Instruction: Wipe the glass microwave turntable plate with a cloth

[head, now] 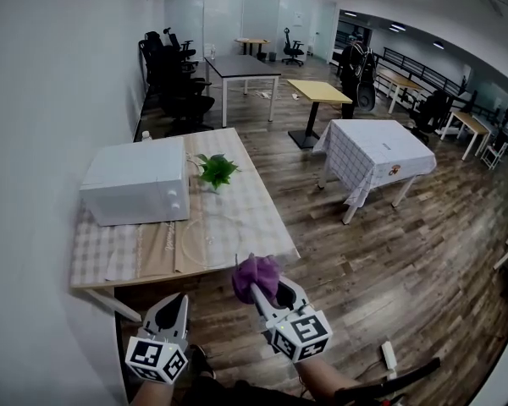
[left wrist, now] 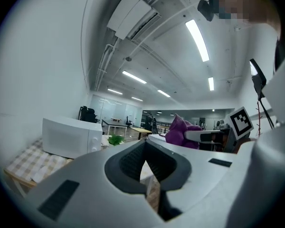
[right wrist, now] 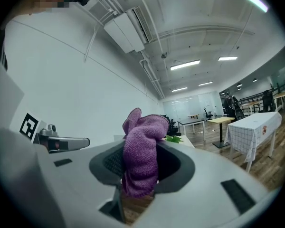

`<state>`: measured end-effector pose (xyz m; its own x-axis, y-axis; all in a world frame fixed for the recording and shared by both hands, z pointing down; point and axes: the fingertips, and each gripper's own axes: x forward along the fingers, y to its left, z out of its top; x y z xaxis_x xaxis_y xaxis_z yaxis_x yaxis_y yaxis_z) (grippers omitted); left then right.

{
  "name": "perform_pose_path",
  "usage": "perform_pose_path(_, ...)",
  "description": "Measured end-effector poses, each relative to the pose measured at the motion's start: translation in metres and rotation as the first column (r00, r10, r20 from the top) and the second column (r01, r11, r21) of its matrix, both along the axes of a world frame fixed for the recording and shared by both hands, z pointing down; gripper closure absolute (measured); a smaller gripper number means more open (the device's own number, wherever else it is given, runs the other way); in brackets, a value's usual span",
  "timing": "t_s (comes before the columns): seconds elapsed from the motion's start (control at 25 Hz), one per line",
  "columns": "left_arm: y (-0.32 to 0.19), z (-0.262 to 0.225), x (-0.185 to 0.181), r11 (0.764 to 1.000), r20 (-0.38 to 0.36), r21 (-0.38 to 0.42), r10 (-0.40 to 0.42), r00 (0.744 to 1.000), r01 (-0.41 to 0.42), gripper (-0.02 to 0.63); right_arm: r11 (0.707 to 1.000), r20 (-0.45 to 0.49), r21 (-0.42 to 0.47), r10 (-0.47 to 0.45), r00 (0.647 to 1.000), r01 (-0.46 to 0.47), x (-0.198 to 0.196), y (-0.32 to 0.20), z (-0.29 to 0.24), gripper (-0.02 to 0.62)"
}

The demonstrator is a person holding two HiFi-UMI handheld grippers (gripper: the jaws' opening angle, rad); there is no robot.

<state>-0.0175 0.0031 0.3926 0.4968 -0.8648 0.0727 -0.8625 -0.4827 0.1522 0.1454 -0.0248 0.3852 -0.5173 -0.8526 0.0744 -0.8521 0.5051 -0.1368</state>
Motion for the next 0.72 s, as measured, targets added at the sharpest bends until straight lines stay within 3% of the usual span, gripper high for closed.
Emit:
perform_pose_path(0.24,-0.038,0.004,-0.026,1.0,0.004,-0.004,-0.016,1.0,0.016,0.601,1.0,-0.023,-0.002,0.007,1.0,-0.007,-0.021,-0.035,0.0,0.453)
perform_pose_path(0.72,-0.118,0.013,-0.065,0.999,0.001,-0.007,0.039,0.999,-0.039,0.601,0.998,-0.053,-0.035,0.042,0.998,-0.044,-0.067,-0.112,0.011,0.453)
